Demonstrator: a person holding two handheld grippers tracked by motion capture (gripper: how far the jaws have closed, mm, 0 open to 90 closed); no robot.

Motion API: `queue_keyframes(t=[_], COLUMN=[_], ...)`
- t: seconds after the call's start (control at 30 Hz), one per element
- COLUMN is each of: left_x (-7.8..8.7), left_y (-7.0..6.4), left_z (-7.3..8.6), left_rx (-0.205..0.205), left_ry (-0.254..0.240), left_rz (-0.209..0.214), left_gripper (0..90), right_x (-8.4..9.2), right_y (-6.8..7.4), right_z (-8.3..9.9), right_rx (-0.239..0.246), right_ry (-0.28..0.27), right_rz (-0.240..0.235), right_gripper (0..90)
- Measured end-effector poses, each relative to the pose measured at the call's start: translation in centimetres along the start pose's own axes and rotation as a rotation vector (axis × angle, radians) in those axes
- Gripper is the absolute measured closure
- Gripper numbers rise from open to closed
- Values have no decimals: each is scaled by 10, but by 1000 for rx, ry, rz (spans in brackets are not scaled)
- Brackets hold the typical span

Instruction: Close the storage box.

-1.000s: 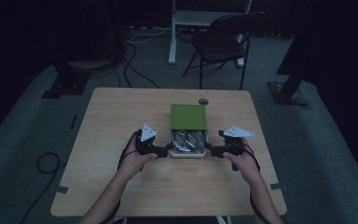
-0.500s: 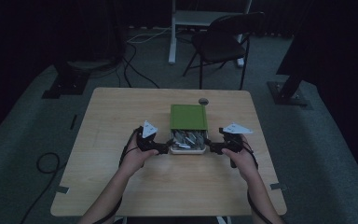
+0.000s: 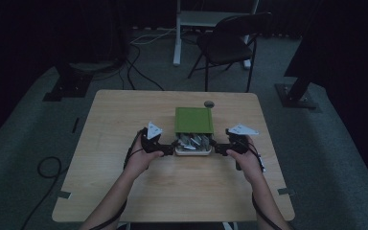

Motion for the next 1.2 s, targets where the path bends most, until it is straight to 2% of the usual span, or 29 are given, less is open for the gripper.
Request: queue_keyframes(t=[0.27,0.37,0.43,0.5,0.57,0.67,0.77,0.8,0.9,1.03,1.1,1.2], left_x=[-3,-3,-3,-3,-3,-1,3,5,7,12,14,16], left_y=[2,2,1,2,0,-2,-6,-7,-9,-11,-10,-8], left_z=[-3,-3,-4,-4,-5,-6,-8,-8,-8,-9,-10,-9], left_rx=[0,12,3,23,3,1,14,1,-27,-24,-38,-33], left_ry=[4,15,15,25,13,9,-18,-21,-22,-31,-38,-37], left_rz=[-13,-14,-19,-19,-16,-11,15,21,13,17,4,-4], left_gripper=[46,46,47,46,48,48,47,48,47,47,47,47], right_x=[-3,-3,-3,-3,-3,-1,1,2,5,9,10,12], right_y=[-1,-1,-2,-1,0,1,3,3,5,8,8,7], right_z=[-1,-1,0,-1,-2,-4,-6,-6,-8,-9,-9,-7], right_rx=[-7,-13,-21,-21,-13,-16,-12,-8,-7,11,18,10], right_ry=[-2,-5,-8,-9,-18,-35,-49,-56,-77,-83,-82,-78], right_rz=[17,18,14,18,18,15,9,2,-12,-13,-20,-16], right_gripper=[109,109,109,110,119,119,119,119,119,119,119,119])
Point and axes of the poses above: each handheld gripper's, and its own axes: x roughly backward along the jaws, z roughly out of its underside, y roughly to its left, the point moved 6 cm from there along -x, roughly forward along the jaws, and after that the axes turned 6 degrees about x, right-handed, at the moved point
